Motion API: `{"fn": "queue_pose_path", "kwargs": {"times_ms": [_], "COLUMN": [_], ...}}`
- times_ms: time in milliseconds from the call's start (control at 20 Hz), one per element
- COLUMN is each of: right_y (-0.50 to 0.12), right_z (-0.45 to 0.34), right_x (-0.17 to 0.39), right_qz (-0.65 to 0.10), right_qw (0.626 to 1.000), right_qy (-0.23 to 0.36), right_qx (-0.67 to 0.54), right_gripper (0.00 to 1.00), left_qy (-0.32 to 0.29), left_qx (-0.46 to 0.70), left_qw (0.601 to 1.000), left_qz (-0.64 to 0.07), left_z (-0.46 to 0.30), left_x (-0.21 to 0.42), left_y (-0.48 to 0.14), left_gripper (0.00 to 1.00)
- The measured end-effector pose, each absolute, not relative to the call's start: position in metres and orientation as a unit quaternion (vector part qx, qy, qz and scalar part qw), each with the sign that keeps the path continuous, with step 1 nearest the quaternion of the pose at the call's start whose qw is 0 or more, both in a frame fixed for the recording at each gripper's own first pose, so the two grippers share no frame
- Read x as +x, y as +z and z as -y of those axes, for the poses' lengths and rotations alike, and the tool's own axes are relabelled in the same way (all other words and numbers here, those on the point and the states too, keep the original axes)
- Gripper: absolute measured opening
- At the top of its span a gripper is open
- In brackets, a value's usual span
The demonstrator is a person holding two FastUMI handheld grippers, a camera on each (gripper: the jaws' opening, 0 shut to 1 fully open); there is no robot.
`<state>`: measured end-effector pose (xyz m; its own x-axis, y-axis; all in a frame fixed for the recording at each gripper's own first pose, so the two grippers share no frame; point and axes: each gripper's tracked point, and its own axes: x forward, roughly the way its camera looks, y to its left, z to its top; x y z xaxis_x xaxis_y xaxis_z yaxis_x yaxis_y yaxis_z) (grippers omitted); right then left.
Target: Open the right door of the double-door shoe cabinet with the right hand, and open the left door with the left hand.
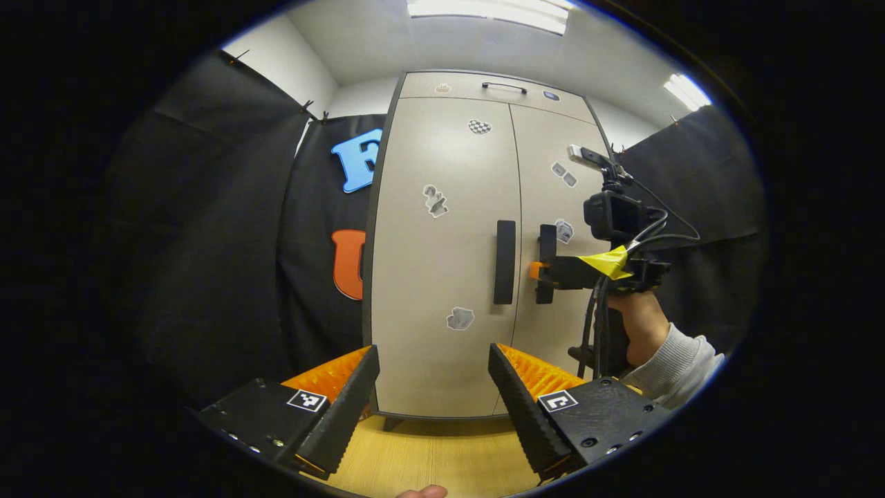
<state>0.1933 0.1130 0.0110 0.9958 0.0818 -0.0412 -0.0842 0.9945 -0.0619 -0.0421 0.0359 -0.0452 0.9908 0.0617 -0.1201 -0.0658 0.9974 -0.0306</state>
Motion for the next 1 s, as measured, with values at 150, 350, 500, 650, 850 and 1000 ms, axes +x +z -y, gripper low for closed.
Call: {"fn": "queue_pose_path", "kwargs": {"times_ms": [150,350,500,650,850,1000], "right_y": [0.011,0.011,0.009,0.011,0.012,0.013], "right_z": [-0.113,-0.113,-0.112,-0.106,-0.092,-0.080], "right_x": [0.192,0.184,0.161,0.141,0.109,0.090], "right_qz": [-0.020,-0.026,-0.032,-0.031,-0.036,-0.035], "right_qw": [0.998,0.997,0.994,0.992,0.990,0.989], "right_qy": [0.040,0.055,0.089,0.108,0.127,0.130], "right_qx": [-0.042,-0.047,-0.050,-0.061,-0.056,-0.056], "right_gripper": [0.09,0.09,0.10,0.09,0.09,0.09], "left_qy": [0.032,0.038,0.043,0.043,0.038,0.032], "left_qx": [-0.016,-0.013,-0.011,-0.014,-0.005,-0.004], "left_qw": [0.997,0.997,0.997,0.997,0.998,0.998], "left_qz": [-0.064,-0.061,-0.057,-0.055,-0.055,-0.056], "left_z": [-0.036,-0.038,-0.039,-0.036,-0.028,-0.020], "left_x": [-0.043,-0.046,-0.052,-0.055,-0.055,-0.055], "left_y": [-0.046,-0.044,-0.041,-0.040,-0.038,-0.038], "left_gripper": [0.95,0.95,0.95,0.95,0.95,0.95]}}
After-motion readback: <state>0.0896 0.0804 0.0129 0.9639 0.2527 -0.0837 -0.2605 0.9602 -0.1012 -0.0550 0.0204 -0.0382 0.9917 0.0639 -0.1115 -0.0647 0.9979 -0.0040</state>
